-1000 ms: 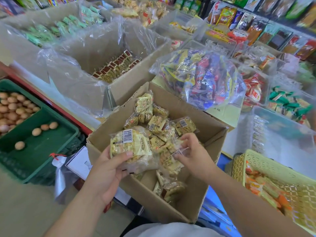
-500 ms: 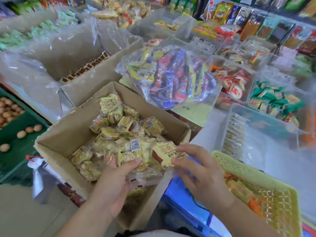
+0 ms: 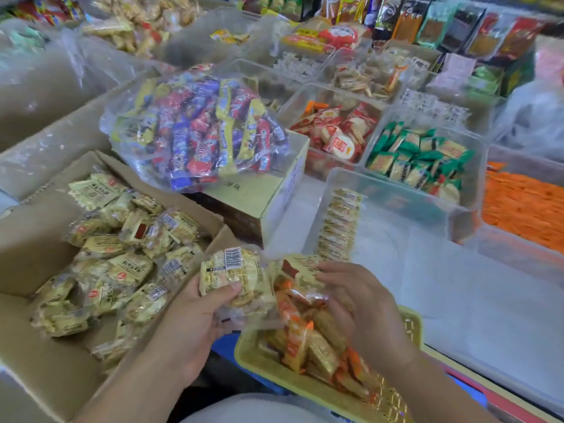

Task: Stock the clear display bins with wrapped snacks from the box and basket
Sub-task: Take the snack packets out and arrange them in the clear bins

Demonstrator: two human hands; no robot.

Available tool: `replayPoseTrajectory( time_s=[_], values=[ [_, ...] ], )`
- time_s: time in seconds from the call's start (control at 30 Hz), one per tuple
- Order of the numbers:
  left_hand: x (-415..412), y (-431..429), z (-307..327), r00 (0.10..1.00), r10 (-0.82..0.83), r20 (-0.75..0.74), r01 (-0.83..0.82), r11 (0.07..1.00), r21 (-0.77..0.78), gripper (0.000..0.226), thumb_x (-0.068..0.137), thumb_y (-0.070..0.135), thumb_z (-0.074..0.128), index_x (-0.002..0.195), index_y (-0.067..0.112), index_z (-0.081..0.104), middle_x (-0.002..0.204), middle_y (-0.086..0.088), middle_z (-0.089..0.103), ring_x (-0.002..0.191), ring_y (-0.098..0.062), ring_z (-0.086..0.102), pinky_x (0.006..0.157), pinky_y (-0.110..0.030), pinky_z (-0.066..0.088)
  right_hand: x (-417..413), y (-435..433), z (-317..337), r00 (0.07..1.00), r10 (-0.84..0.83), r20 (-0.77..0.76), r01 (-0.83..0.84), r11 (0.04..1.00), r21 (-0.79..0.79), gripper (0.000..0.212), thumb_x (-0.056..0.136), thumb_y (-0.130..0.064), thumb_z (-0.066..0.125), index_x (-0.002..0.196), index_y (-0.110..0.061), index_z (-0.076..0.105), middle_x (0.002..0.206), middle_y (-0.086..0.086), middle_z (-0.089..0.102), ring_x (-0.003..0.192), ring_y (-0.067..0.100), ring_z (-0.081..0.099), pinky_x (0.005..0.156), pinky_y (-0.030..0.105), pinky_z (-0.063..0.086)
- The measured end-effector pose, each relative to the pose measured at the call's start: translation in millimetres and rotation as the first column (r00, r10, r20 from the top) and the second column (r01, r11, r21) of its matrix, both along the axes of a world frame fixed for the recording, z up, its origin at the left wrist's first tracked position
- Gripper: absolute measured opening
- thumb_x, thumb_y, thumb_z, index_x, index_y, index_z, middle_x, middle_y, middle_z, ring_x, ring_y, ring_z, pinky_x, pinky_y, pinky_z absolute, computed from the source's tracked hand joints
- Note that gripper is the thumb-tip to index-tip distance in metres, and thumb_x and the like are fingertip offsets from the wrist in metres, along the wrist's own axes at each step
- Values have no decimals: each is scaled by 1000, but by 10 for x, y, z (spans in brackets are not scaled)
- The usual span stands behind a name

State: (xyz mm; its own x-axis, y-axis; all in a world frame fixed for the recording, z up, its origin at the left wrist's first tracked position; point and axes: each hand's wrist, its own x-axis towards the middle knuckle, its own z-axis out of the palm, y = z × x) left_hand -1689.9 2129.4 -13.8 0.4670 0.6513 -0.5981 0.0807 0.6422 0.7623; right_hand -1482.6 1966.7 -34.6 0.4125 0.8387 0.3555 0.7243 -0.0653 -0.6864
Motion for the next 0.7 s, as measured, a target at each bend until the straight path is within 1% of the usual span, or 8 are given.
replayPoseTrajectory(
  time_s=[0.1,0.13,0.2,0.27,0.33,0.43,0.53,0.7],
  values=[
    [255,-48,-50,1000,-20,-19,20,1000,8,43,78,16,78,118,27,66,111,-4,79,80,-26,77,70,-44,61,496,-204,-74,980,-193,-52,188,979,-82,35,86,1,75,113,-22,72,112,-10,68,106,-2,63,82,4,44],
    [332,-56,-68,1000,-21,-22,21,1000,8,42,78,16,78,117,28,67,110,-3,80,81,-26,78,70,-44,58,671,-256,-113,965,-256,-57,247,961,-124,33,87,-2,75,112,-23,72,107,-11,69,99,-1,66,77,4,44],
    [466,-57,-106,999,-36,-17,36,999,1,44,79,17,78,121,27,67,113,-4,79,88,-27,78,71,-42,56,1015,-327,-249,937,-350,-22,334,910,-245,27,86,-5,77,108,-20,75,101,-6,71,91,13,70,78,18,49],
    [579,-53,-151,998,-62,-13,62,998,1,50,80,19,78,128,24,65,119,-4,77,99,-31,77,67,-40,60,1302,-353,-435,922,-385,40,363,822,-439,23,86,-9,77,108,-16,76,104,2,72,96,26,68,83,30,48],
    [669,-60,-192,997,-75,4,75,997,-6,53,79,20,79,130,23,64,121,-4,77,100,-31,77,61,-36,62,1482,-330,-621,929,-367,54,320,718,-619,23,90,-18,73,113,-19,75,113,4,71,105,26,65,88,31,45],
    [768,-98,-243,994,-110,19,110,994,-19,57,77,21,80,131,23,64,122,-6,76,100,-31,77,61,-33,62,1582,-236,-875,956,-293,-10,189,641,-744,27,94,-24,68,120,-21,73,121,4,68,113,23,62,93,29,44],
    [827,-137,-290,992,-128,1,128,992,-12,55,77,22,79,130,23,65,122,-6,76,104,-32,76,72,-43,66,1584,-116,-1035,974,-197,-109,26,581,-814,29,98,-30,65,123,-19,72,129,4,67,117,22,61,95,27,44],
    [857,-143,-311,992,-124,-19,124,992,-14,58,76,21,78,132,21,62,122,-8,76,105,-34,75,86,-52,59,1639,-24,-1079,979,-48,-200,-148,508,-849,39,100,-33,61,137,-20,64,144,2,58,129,20,54,104,27,40]
  ],
)
